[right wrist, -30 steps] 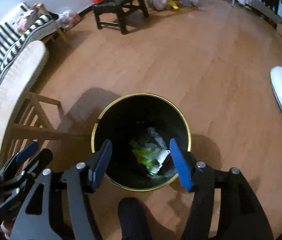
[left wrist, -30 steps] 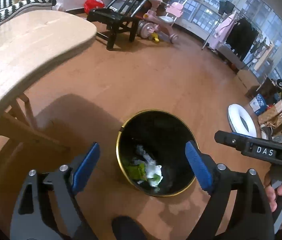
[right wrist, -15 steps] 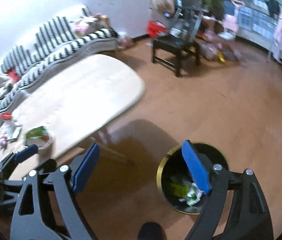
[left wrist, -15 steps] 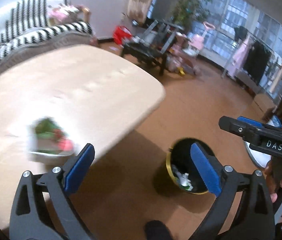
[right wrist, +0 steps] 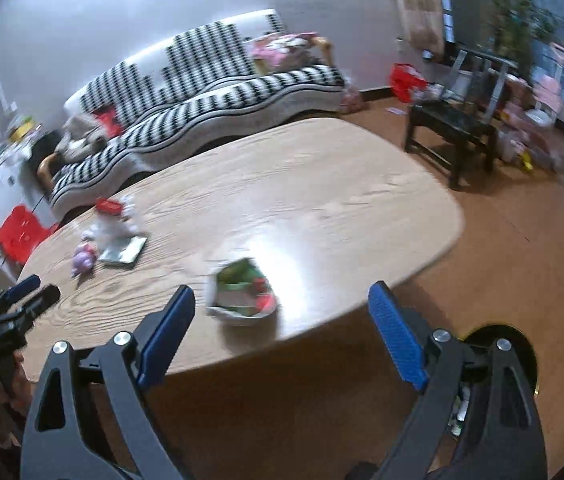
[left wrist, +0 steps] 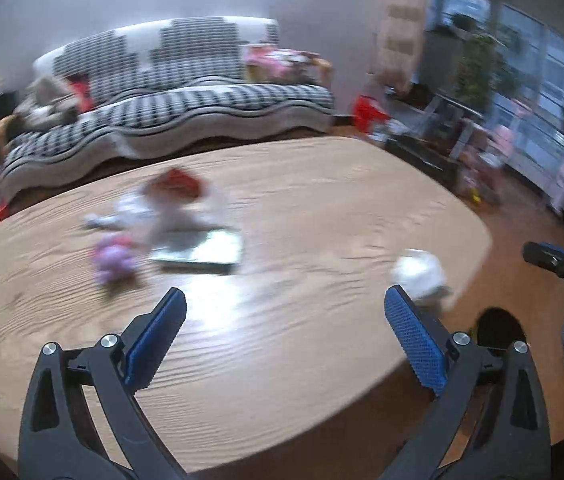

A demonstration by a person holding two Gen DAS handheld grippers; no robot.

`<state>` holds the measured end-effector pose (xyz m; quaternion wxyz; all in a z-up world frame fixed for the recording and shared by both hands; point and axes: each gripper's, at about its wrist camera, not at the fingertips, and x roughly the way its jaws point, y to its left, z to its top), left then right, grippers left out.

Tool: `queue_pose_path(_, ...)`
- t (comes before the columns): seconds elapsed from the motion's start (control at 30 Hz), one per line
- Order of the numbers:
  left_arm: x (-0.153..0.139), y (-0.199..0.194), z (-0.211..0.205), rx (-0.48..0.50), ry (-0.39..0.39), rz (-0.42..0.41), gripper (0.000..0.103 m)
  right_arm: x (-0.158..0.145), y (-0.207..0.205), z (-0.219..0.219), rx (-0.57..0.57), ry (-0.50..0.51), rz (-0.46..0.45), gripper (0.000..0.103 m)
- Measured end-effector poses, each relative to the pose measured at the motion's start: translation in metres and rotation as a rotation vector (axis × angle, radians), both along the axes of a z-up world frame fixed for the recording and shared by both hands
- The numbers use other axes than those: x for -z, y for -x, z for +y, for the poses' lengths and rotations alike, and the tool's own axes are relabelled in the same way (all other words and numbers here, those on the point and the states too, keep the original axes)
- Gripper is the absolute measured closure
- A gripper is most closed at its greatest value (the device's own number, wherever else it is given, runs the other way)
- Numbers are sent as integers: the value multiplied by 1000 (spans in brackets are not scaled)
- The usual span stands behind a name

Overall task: Collect trash
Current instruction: 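Swing both tools back over the table toward the pink toy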

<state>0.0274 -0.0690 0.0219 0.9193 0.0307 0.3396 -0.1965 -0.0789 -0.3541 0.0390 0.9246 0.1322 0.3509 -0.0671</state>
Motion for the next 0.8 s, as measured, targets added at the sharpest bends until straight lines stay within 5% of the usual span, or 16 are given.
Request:
queue_pose_path(0.33,0,-16,112,-207,18,23,7,7,-44,94,-148,92,18,17)
queue_pose_path(0.8,39,-80,120,-282,-46,82,7,43,-69,85,-121,189,104,17)
